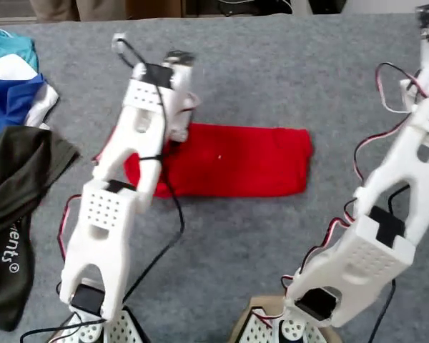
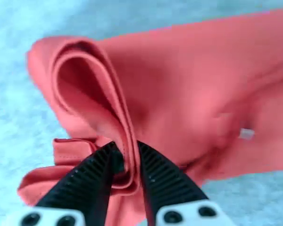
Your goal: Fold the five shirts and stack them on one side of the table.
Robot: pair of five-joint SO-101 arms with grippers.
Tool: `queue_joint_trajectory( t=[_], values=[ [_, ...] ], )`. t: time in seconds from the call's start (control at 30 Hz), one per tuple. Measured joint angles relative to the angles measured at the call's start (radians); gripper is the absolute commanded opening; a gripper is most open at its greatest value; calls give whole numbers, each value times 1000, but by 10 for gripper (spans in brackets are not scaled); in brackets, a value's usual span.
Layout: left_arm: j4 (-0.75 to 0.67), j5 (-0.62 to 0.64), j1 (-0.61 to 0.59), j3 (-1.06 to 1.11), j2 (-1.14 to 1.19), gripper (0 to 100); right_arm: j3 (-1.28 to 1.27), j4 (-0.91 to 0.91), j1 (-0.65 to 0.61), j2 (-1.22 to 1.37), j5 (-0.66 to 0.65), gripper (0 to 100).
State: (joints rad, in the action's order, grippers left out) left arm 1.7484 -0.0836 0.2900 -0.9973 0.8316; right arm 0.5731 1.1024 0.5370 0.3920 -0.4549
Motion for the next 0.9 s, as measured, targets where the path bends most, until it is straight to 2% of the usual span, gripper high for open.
queue_joint_trajectory(
  t=[0.23,0.33,0.57,0.7,0.9],
  values=[
    [-3,-12,157,-157,0,19,17,0,2,0,0,76],
    [-57,-12,203,-180,0,19,17,0,2,0,0,76],
    [-230,112,250,-183,0,19,17,0,9,0,0,76],
    [-276,172,272,-178,0,19,17,0,37,0,0,76],
    [-368,198,308,-132,0,19,17,0,41,0,0,76]
  ],
)
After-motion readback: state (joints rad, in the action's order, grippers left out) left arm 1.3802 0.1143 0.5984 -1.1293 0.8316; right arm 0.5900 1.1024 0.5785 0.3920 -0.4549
